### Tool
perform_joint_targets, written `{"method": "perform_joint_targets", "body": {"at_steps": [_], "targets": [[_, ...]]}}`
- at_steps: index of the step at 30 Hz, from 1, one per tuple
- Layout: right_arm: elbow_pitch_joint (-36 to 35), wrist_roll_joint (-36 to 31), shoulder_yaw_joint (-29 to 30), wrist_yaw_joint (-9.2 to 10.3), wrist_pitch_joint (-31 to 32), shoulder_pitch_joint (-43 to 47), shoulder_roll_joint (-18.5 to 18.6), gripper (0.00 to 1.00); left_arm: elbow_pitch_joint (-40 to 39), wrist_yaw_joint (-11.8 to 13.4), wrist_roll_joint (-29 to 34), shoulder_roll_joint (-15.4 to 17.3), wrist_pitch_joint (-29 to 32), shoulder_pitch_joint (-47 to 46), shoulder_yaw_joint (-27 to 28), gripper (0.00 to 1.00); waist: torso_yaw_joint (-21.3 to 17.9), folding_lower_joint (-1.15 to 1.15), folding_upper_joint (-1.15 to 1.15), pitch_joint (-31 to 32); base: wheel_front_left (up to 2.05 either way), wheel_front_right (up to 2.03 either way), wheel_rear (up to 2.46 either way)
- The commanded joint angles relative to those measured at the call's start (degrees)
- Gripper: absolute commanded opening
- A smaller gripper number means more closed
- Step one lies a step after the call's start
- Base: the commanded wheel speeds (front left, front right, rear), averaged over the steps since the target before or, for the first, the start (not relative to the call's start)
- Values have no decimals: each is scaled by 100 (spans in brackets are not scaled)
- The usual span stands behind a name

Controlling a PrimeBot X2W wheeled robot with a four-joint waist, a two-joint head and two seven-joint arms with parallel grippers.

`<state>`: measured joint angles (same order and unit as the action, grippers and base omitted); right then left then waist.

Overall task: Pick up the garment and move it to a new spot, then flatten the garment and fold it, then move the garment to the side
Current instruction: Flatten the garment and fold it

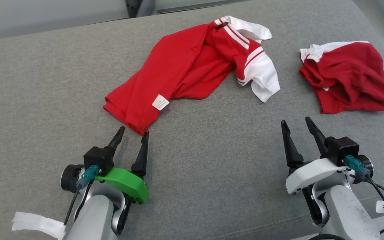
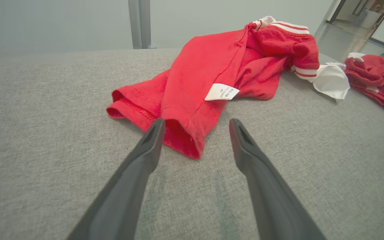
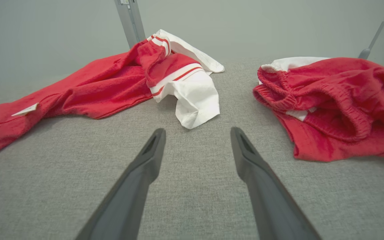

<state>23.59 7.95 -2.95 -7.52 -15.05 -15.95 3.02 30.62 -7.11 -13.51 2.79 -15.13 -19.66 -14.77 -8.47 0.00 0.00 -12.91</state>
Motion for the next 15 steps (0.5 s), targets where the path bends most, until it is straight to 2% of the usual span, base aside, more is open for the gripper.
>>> {"method": "perform_joint_targets", "body": {"at_steps": [1,11,12,13,14,15], "targets": [[-25,-33,14,7,-16,-59,8,100,104,-29,-30,26,3,-99,57,100,-321,0,0,-286,0,0,0],[-35,63,25,7,-16,-80,-7,100,232,-37,7,26,3,-216,493,99,-606,0,0,-468,0,0,0],[-39,94,1,7,-16,-94,-7,100,225,-38,-30,29,3,-245,551,80,-625,0,0,-483,0,0,0],[-39,107,-18,7,-16,-101,-5,100,235,-39,-42,27,3,-262,584,45,-641,0,0,-492,0,0,0],[-41,120,-27,7,-16,-104,-5,100,211,-40,-32,26,3,-291,623,5,-656,0,0,-501,0,0,0],[-37,147,-30,7,-16,-109,-4,100,137,-40,-3,26,3,-319,660,0,-670,0,0,-507,0,0,0]]}}
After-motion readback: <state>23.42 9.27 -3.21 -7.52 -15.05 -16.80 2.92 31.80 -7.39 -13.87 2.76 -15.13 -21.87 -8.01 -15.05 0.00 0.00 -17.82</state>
